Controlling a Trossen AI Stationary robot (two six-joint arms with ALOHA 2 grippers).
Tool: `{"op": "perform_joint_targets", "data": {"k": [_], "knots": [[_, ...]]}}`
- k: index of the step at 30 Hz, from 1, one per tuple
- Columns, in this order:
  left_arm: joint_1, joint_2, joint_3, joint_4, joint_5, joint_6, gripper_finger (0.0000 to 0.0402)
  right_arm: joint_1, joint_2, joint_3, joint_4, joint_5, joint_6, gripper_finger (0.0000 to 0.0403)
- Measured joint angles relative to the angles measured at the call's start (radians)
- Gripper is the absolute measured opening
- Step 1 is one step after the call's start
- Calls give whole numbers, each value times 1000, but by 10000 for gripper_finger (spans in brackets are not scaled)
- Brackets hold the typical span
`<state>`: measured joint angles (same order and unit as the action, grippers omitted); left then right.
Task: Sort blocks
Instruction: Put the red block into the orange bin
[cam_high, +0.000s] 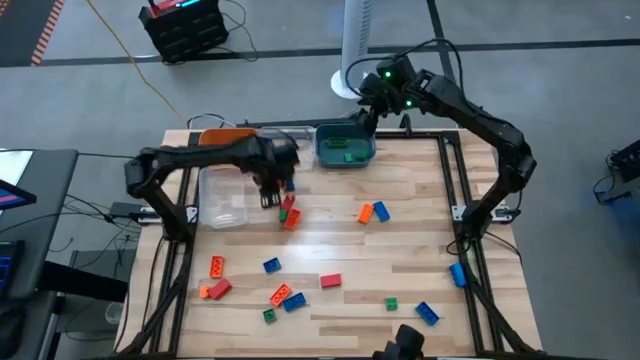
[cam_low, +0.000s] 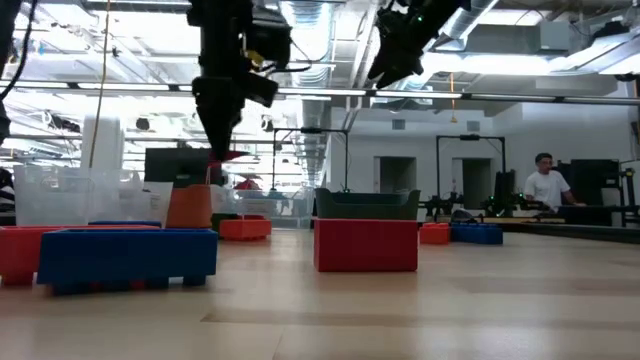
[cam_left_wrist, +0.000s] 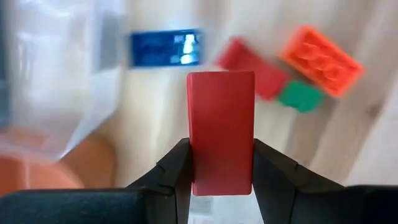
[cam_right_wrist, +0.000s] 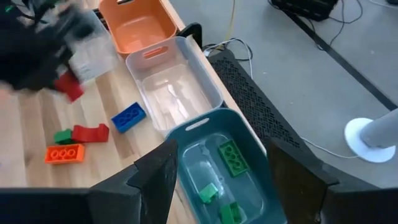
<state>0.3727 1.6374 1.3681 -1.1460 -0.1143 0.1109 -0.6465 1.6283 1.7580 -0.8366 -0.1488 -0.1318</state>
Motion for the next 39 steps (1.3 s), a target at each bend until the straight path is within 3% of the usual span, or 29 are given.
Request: {"op": "perform_joint_targets", "data": {"k": [11, 21, 24, 29, 33, 39], "knots": [[410, -157, -36, 14, 1, -33, 125, 76, 0, 0, -28, -9, 32, 254], [510, -297, -36, 38, 47, -54, 125, 118, 21, -28, 73, -11, 59, 254], [547, -298, -60, 84, 114, -11, 125, 98, 38, -45, 116, -11, 116, 254], [659, -276, -249, 297, 219, 5, 126, 89, 80, -47, 184, -8, 218, 254], [721, -212, -326, 328, 196, -28, 126, 86, 95, -47, 189, -7, 250, 254], [723, -101, -330, 348, 96, -57, 127, 82, 94, -46, 195, -7, 264, 254]]}}
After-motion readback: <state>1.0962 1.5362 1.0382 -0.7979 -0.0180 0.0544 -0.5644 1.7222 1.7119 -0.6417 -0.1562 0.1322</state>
